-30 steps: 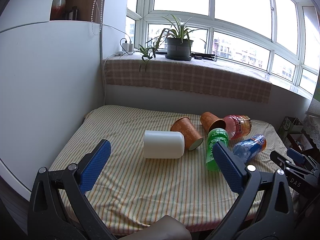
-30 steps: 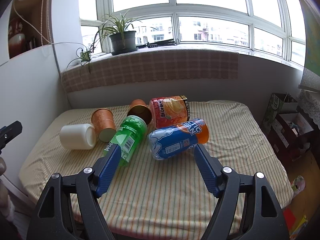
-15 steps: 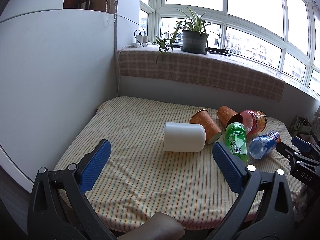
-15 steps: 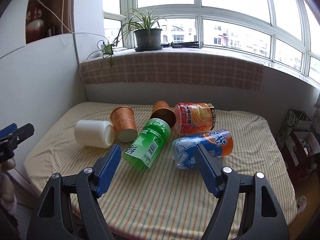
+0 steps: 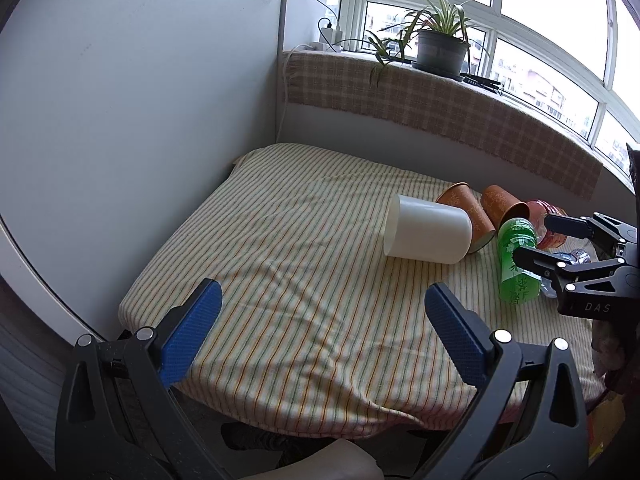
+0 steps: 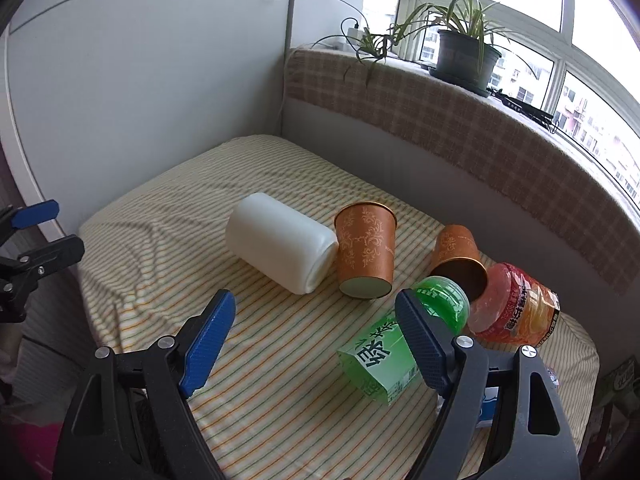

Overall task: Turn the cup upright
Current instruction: 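Move the right gripper to the white cup and close on it, then lift the white cup with the right gripper and rotate it upright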

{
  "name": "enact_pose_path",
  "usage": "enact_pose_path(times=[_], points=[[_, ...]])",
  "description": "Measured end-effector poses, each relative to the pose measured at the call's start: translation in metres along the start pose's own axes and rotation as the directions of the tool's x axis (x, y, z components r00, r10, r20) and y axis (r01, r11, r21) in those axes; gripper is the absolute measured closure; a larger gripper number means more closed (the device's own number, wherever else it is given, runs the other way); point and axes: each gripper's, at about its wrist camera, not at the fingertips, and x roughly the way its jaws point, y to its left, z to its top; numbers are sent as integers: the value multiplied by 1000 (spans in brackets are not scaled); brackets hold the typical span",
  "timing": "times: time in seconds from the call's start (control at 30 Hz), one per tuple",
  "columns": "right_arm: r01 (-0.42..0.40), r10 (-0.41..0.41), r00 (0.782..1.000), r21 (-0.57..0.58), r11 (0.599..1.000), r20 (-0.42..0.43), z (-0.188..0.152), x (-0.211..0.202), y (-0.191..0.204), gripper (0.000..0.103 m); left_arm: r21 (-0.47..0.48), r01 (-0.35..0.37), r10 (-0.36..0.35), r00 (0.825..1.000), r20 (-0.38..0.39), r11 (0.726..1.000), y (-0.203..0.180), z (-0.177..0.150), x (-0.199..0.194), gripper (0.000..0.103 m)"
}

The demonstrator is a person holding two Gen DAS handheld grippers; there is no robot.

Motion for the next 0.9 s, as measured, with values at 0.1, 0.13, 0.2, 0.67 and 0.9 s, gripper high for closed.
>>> enact_pose_path(times=[0.1, 0.13, 0.2, 0.67, 0.9], points=[[-34, 31, 999, -97, 995, -30, 15, 17, 7, 21, -10, -13, 13, 1000, -14, 1000, 6, -5, 1, 0], [-52, 47, 998, -138, 989, -39, 19, 22, 11, 21, -13, -16, 16, 1000, -17, 1000, 8, -6, 1, 0], [-86, 72, 995, -213, 973, -72, 28, 35, 17, 21, -24, -27, 26, 999, -28, 999, 12, -8, 1, 0], [-134, -43, 960, -587, 798, -278, 45, 120, 56, 21, -116, -86, 82, 996, -39, 990, 48, -8, 1, 0], [-125, -139, 942, -702, 701, -307, 41, 145, 69, 21, -137, -94, 89, 995, -43, 986, 57, -8, 3, 0]])
